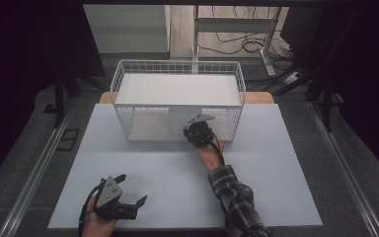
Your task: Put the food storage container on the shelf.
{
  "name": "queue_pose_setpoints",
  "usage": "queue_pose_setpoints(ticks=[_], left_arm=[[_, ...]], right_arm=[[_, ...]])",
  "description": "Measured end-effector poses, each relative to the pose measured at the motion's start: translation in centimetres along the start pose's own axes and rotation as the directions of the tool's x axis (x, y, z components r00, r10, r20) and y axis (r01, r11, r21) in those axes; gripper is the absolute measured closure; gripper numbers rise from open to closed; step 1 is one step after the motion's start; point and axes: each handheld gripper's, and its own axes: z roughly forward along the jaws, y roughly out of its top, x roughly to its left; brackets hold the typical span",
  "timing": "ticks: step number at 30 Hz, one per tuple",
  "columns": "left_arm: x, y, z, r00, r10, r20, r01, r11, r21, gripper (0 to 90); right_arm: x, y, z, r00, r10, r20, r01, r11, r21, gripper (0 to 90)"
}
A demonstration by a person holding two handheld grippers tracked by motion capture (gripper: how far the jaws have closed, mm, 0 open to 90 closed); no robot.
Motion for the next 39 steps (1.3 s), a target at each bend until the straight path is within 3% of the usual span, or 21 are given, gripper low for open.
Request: queue_pose_setpoints(ticks=[5, 13, 21, 30, 39], left_arm=[[-0.1, 0.1, 0.0, 0.9999, -0.003, 0.012, 0.003, 0.9999, 0.014, 3.7], [0.1, 0.0, 0.1, 0.9999, -0.012, 0.009, 0.012, 0.9999, 0.010, 3.0], [0.2, 0.0, 0.3, 0.9999, -0.010, 0.012, 0.010, 0.9999, 0.011, 2.9], [0.2, -0.1, 0.5, 0.9994, -0.009, 0.035, 0.008, 1.0000, 0.005, 2.9], [0.2, -0.2, 0.6, 0.9986, -0.018, 0.051, 0.018, 0.9998, 0.011, 2.0]], right_arm=[[0.1, 0.0, -0.6, 0.9996, 0.008, -0.027, -0.008, 1.000, -0.004, 80.9], [0.7, -0.2, -2.1, 0.9985, 0.026, -0.048, -0.026, 1.000, -0.007, 52.5], [1.2, -0.4, -3.9, 0.9978, 0.007, -0.066, -0.008, 1.000, -0.010, 35.7], [2.4, -1.1, -5.6, 0.9959, -0.030, -0.085, 0.028, 0.999, -0.021, 21.8], [2.8, -2.0, -6.7, 0.9936, -0.032, -0.109, 0.030, 0.999, -0.023, 15.1]])
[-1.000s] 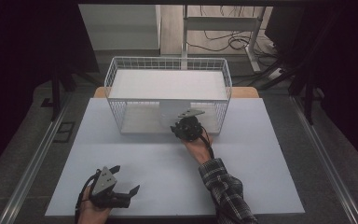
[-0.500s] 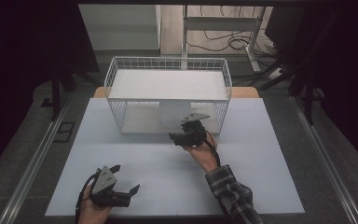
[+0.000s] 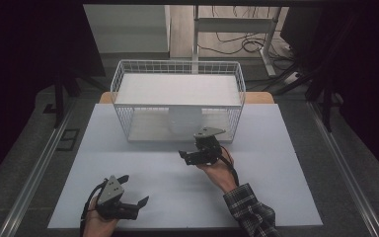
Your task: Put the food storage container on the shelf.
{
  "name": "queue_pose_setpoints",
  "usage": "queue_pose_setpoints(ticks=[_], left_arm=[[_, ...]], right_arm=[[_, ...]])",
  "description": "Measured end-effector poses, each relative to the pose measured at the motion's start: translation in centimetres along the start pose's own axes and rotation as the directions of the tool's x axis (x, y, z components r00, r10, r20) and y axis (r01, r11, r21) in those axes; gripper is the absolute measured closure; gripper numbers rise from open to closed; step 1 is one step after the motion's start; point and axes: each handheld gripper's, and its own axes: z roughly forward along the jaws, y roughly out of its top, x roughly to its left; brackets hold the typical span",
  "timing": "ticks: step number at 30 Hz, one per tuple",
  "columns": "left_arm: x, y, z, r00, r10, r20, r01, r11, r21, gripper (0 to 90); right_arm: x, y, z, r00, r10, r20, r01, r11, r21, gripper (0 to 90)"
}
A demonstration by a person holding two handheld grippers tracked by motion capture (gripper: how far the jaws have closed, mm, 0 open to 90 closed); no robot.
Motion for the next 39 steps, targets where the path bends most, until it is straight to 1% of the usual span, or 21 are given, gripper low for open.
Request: queue_pose_setpoints(ticks=[8, 9, 11, 17, 21, 23, 26, 30, 34, 39], left_arm=[[0.0, -0.1, 0.1, 1.0000, 0.006, 0.000, -0.006, 0.9999, 0.015, 1.4], [0.0, -0.1, 0.1, 1.0000, 0.007, -0.002, -0.006, 0.9998, 0.017, 1.0], [0.0, -0.1, 0.0, 0.9999, 0.004, -0.009, -0.004, 0.9998, 0.021, 0.7], [0.0, -0.1, -0.3, 1.0000, 0.001, -0.008, -0.001, 0.9996, 0.027, 0.3], [0.1, -0.1, -0.5, 0.9995, 0.004, -0.030, -0.003, 0.9992, 0.039, 0.0], [0.3, -0.1, -0.7, 0.9992, -0.003, -0.039, 0.004, 0.9993, 0.037, 0.0], [0.4, -0.2, -0.9, 0.9991, -0.008, -0.042, 0.010, 0.9991, 0.041, 0.0], [0.3, -0.3, -1.1, 0.9989, -0.003, -0.047, 0.006, 0.9988, 0.049, 0.0], [0.3, -0.5, -1.4, 0.9987, 0.000, -0.050, 0.003, 0.9987, 0.051, 0.0], [0.3, -0.8, -1.9, 0.9988, -0.006, -0.048, 0.009, 0.9985, 0.055, 0.0]], right_arm=[[0.2, -0.8, -0.6, 0.9999, 0.011, -0.013, -0.011, 1.000, -0.005, 9.6], [0.2, -1.1, -0.8, 0.9997, 0.015, -0.017, -0.015, 1.000, -0.008, 7.7], [0.3, -1.4, -0.9, 0.9998, 0.015, -0.010, -0.016, 1.000, -0.009, 6.9], [0.7, -2.1, -1.3, 0.9997, 0.018, -0.016, -0.019, 1.000, -0.013, 4.4], [1.0, -2.3, -1.7, 0.9997, 0.012, -0.022, -0.012, 1.000, -0.010, 2.8], [1.0, -2.4, -1.9, 0.9998, 0.011, -0.016, -0.011, 1.000, -0.008, 2.2], [1.0, -2.6, -2.3, 0.9998, 0.015, -0.011, -0.016, 1.000, -0.008, 1.7], [0.9, -3.0, -2.7, 0.9997, 0.022, -0.011, -0.022, 1.000, -0.011, 1.7], [0.8, -3.4, -3.1, 0.9997, 0.024, -0.002, -0.024, 1.000, -0.009, 0.9], [0.9, -3.8, -3.9, 0.9997, 0.026, 0.004, -0.026, 0.999, -0.022, 0.1]])
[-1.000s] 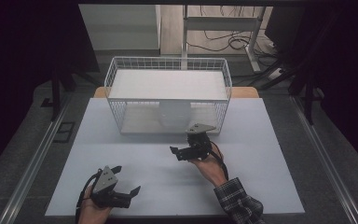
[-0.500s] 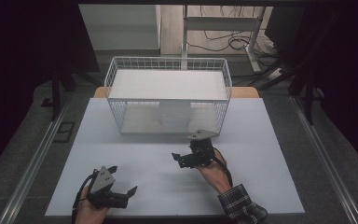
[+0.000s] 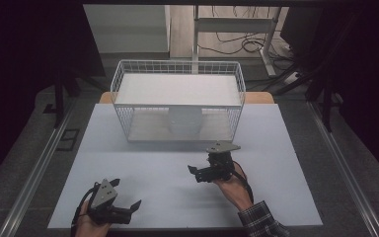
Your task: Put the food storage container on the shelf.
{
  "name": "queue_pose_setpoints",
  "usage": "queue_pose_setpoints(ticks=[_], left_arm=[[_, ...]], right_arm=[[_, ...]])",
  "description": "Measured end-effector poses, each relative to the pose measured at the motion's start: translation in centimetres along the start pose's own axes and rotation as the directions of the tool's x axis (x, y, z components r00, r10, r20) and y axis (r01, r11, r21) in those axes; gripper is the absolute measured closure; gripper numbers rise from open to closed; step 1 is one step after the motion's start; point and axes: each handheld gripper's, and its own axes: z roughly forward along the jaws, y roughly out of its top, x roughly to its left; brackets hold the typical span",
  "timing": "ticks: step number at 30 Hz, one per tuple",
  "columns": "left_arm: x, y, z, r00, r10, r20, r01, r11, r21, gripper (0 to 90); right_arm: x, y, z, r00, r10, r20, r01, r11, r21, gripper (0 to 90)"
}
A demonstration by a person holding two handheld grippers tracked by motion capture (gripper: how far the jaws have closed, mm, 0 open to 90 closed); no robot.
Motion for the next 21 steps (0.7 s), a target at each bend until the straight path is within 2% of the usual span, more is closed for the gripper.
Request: queue_pose_setpoints(ticks=[8, 17, 21], left_arm=[[0.3, -0.4, -0.5, 0.9997, -0.026, -0.003, 0.026, 0.9997, -0.005, 0.0], [0.5, -0.6, -0.8, 0.9996, -0.024, -0.011, 0.024, 0.9997, 0.000, 0.0], [0.5, -0.8, -1.0, 0.9997, -0.017, -0.017, 0.017, 0.9998, 0.006, 0.0]], right_arm=[[0.3, -0.6, -0.9, 0.9998, -0.015, 0.010, 0.014, 1.000, 0.013, 0.0], [0.9, -1.2, -1.7, 0.9991, -0.040, 0.016, 0.040, 0.999, 0.029, 0.0], [1.2, -1.4, -2.3, 0.9993, -0.037, 0.012, 0.036, 0.999, 0.029, 0.0]])
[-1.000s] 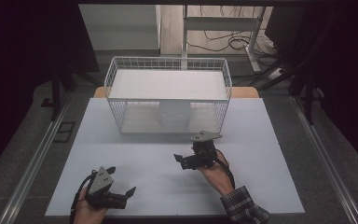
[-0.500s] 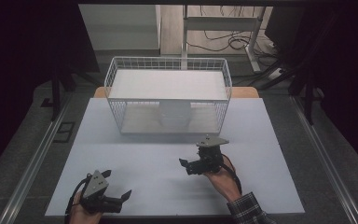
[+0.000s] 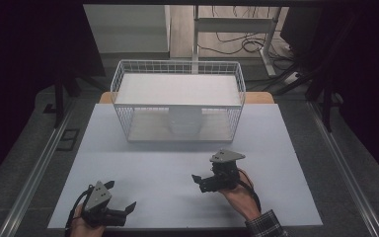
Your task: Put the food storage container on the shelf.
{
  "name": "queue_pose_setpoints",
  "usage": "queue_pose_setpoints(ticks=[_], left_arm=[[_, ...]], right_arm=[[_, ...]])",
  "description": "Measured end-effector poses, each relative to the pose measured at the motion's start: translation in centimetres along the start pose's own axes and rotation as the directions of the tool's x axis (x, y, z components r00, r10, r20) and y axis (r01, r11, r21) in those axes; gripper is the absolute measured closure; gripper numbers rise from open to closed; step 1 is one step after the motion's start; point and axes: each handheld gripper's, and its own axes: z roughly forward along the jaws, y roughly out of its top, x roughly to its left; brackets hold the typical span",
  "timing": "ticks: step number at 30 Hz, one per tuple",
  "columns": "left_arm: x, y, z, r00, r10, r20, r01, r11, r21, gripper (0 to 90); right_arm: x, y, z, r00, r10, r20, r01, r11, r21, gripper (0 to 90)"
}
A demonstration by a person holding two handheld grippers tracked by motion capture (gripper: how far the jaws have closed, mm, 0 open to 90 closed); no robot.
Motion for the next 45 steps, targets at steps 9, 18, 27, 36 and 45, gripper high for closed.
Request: queue_pose_setpoints(ticks=[9, 18, 27, 36, 45], left_arm=[[0.4, -0.4, -0.5, 0.9998, -0.010, -0.015, 0.010, 0.9999, 0.002, 0.0], [0.8, -0.6, -0.4, 0.9996, -0.029, -0.008, 0.029, 0.9995, 0.009, 0.0], [0.9, -0.6, -0.3, 0.9995, -0.024, -0.021, 0.024, 0.9996, 0.012, 0.0], [1.5, -0.6, -0.6, 0.9986, -0.026, -0.046, 0.026, 0.9995, 0.015, 0.0], [1.9, -0.7, -1.0, 0.9966, -0.026, -0.079, 0.027, 0.9994, 0.022, 0.0]], right_arm=[[0.2, -0.8, -1.5, 1.0000, 0.006, 0.006, -0.006, 1.000, 0.009, 0.0], [-0.1, -2.1, -3.2, 0.9995, 0.023, 0.021, -0.023, 1.000, 0.019, 0.0], [-0.4, -3.3, -4.9, 0.9983, 0.019, 0.056, -0.020, 0.999, 0.029, 0.0], [-0.8, -4.3, -6.8, 0.9954, 0.026, 0.093, -0.029, 0.999, 0.024, 0.0], [-1.0, -5.3, -8.7, 0.9903, 0.029, 0.136, -0.028, 1.000, -0.009, 0.0]])
